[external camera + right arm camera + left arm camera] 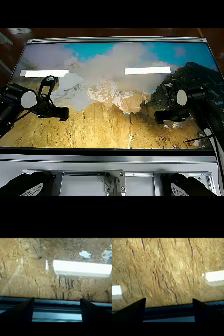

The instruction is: Fold the shirts.

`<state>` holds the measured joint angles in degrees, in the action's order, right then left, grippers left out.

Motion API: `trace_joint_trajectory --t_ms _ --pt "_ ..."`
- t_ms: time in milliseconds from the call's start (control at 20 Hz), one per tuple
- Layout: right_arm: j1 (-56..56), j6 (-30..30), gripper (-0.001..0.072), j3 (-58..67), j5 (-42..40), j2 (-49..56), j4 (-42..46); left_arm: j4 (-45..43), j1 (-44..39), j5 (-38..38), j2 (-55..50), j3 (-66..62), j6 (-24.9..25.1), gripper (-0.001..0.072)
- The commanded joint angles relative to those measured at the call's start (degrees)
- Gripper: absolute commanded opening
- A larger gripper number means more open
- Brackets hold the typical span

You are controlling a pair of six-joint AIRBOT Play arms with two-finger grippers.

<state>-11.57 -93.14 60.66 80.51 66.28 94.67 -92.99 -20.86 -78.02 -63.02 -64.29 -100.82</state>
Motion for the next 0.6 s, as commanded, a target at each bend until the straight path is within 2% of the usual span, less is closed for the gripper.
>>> trace_joint_trajectory --t_ms 0,550 --pt "-0.02 0.00 0.0685 -0.02 -0.20 -0.02 0.00 0.00 0.02 0.00 0.04 0.02 0.02 0.0712" --pt "-0.02 -0.02 0.0685 -0.02 -1.79 -0.02 -0.09 0.00 0.02 0.00 0.04 0.02 0.02 0.0712"
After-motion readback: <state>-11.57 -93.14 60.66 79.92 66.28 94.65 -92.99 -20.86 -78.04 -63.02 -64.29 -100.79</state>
